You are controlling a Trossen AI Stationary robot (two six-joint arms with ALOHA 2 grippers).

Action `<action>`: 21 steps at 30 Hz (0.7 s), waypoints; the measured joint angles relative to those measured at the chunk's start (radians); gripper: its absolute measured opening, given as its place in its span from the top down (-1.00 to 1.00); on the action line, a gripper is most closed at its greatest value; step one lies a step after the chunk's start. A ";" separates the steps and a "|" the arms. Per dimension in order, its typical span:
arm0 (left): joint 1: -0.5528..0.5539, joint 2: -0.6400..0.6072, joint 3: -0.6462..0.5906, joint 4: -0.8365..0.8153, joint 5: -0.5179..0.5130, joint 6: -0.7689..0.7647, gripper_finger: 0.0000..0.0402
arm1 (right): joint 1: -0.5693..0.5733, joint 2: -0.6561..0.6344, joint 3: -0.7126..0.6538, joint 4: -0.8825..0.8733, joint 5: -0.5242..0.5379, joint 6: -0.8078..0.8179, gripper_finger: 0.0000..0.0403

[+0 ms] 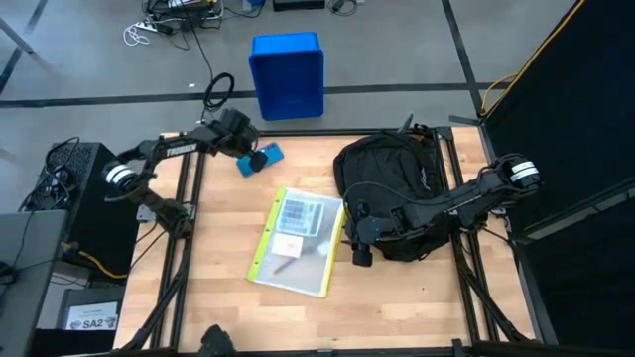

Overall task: Unpack backpack
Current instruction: Put the blue cellphone into the white zip bag

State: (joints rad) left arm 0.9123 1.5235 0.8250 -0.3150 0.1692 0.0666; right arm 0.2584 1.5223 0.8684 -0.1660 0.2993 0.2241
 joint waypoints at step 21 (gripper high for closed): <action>0.004 0.372 0.318 -0.319 -0.048 0.248 -0.95 | 0.003 0.001 0.000 0.007 -0.006 -0.008 0.13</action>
State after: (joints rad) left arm 0.9161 1.8959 1.1430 -0.6345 0.1212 0.3142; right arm 0.2611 1.5234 0.8684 -0.1594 0.2935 0.2157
